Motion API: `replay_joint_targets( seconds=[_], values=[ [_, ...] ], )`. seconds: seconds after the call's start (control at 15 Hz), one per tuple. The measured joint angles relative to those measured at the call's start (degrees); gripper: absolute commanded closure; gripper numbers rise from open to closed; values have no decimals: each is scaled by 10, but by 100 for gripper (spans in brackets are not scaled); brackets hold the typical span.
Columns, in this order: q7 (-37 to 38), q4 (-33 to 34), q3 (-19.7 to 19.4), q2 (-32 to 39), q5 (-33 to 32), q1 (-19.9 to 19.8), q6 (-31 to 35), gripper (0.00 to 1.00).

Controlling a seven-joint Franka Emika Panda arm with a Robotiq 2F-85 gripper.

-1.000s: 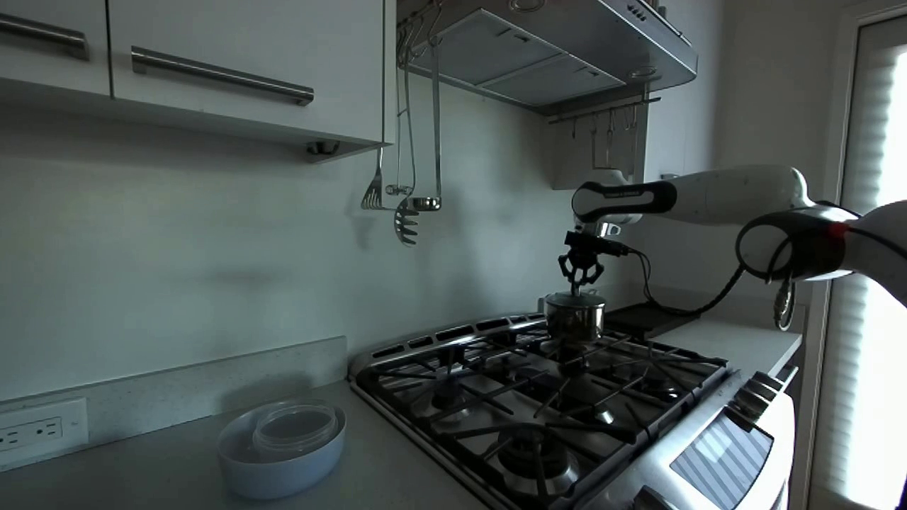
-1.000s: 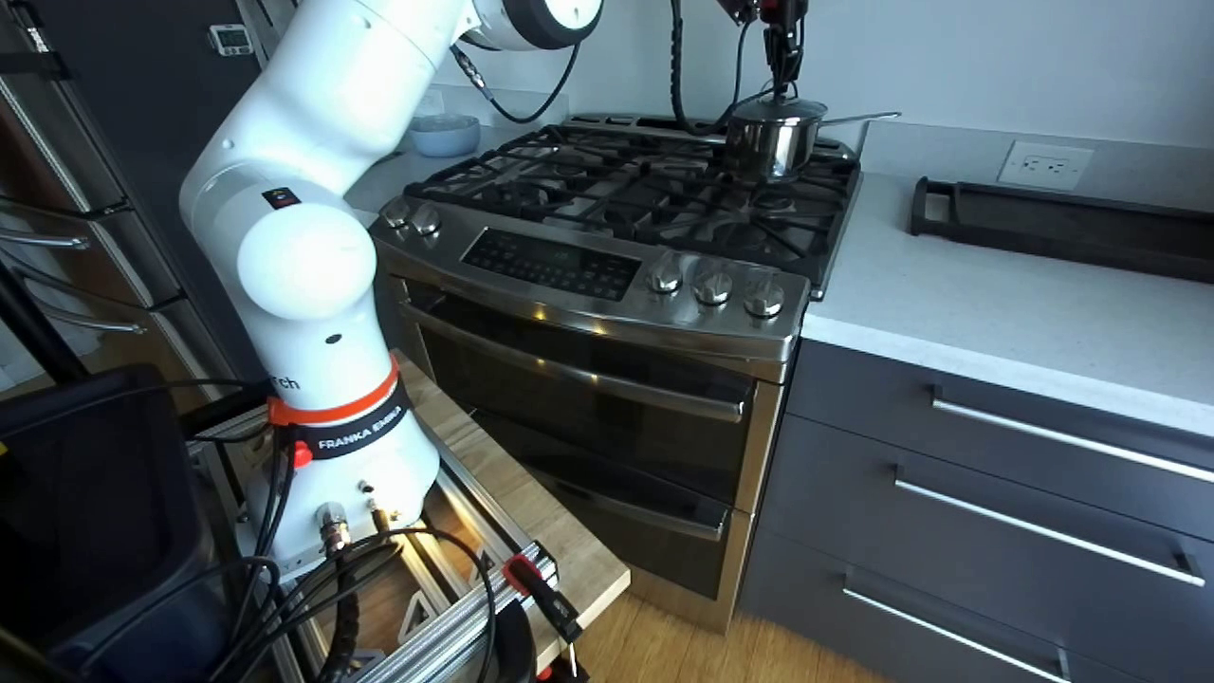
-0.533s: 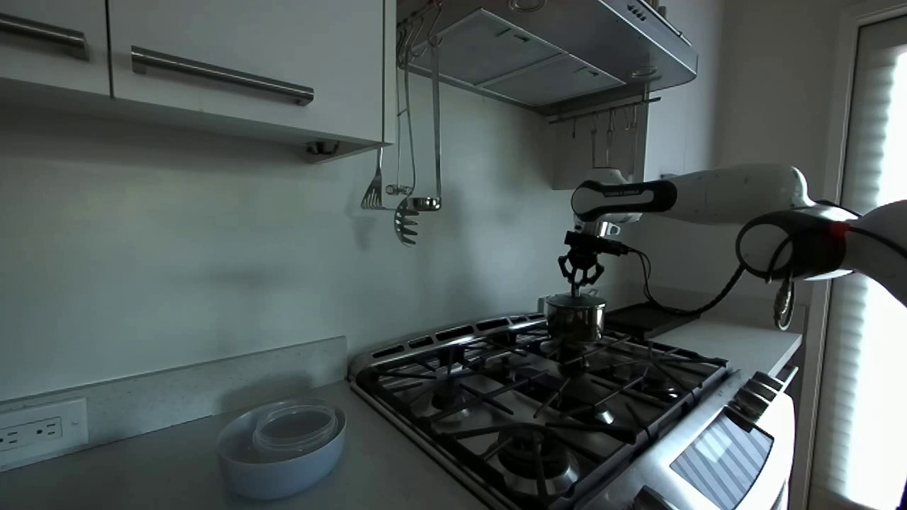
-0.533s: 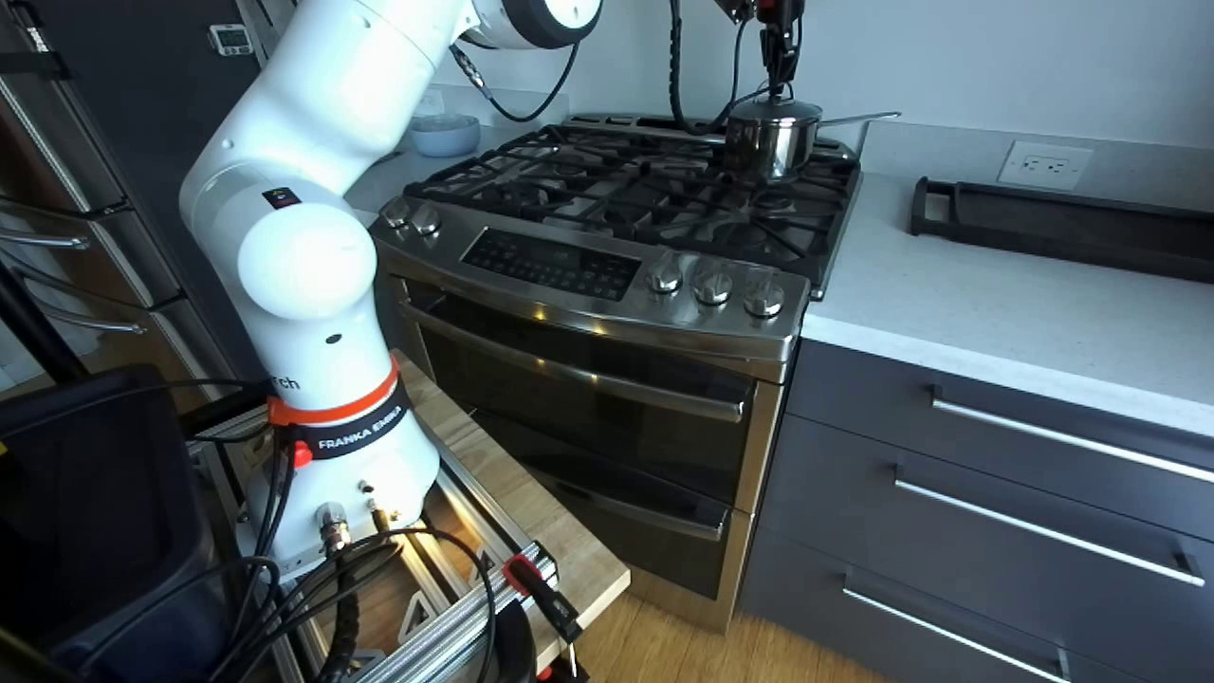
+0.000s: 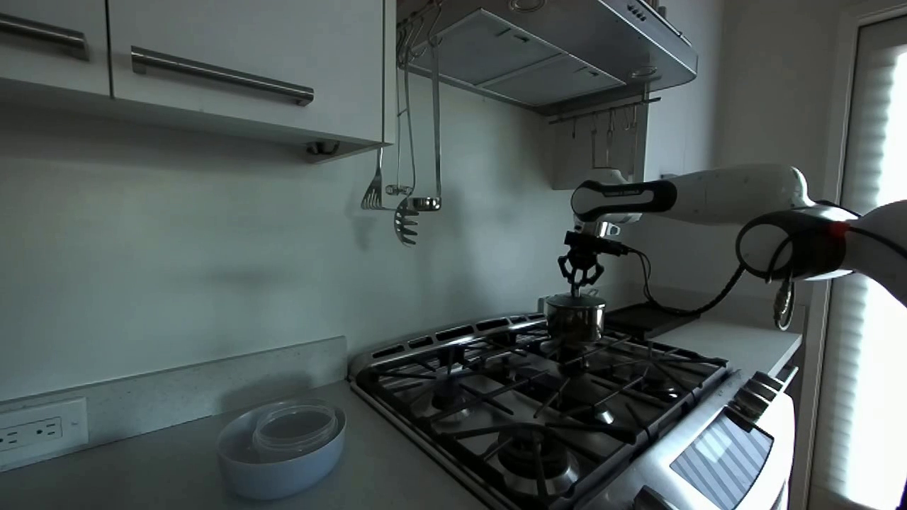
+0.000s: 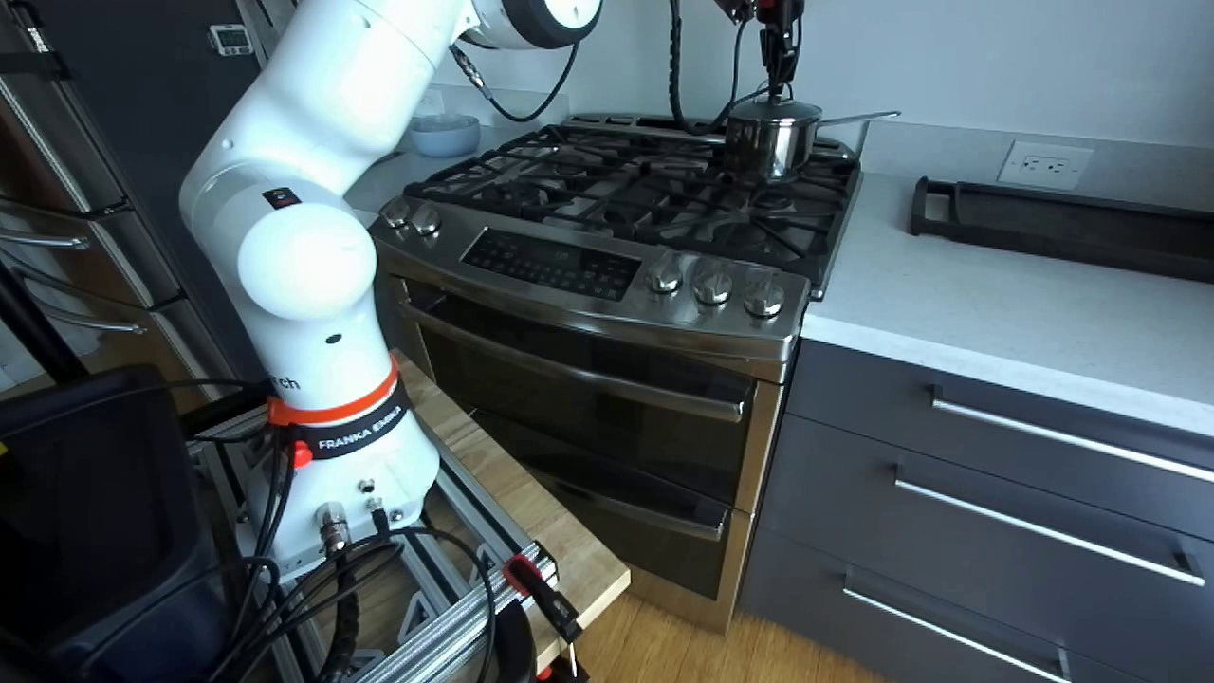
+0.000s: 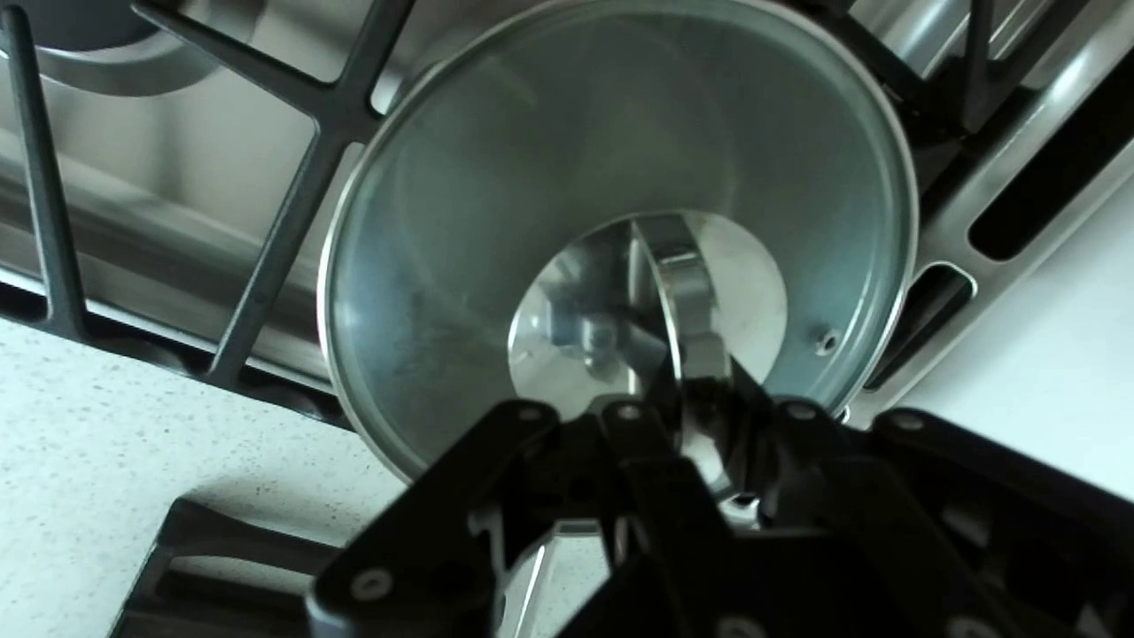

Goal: Move the pot to the top left corner of the stove then put the lid on the pot

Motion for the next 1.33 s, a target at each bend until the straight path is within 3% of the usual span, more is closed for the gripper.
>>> replay_joint_targets(
  seconds=[0.07,0.13,0.73,1.33],
  values=[
    [0,0,0,0,0,0,0,66],
    [0,0,0,0,0,0,0,65],
    [-10,-6,1,-14,-5,10,1,1],
    [-47,-86,-8,-84,-23,5,38,0]
  ],
)
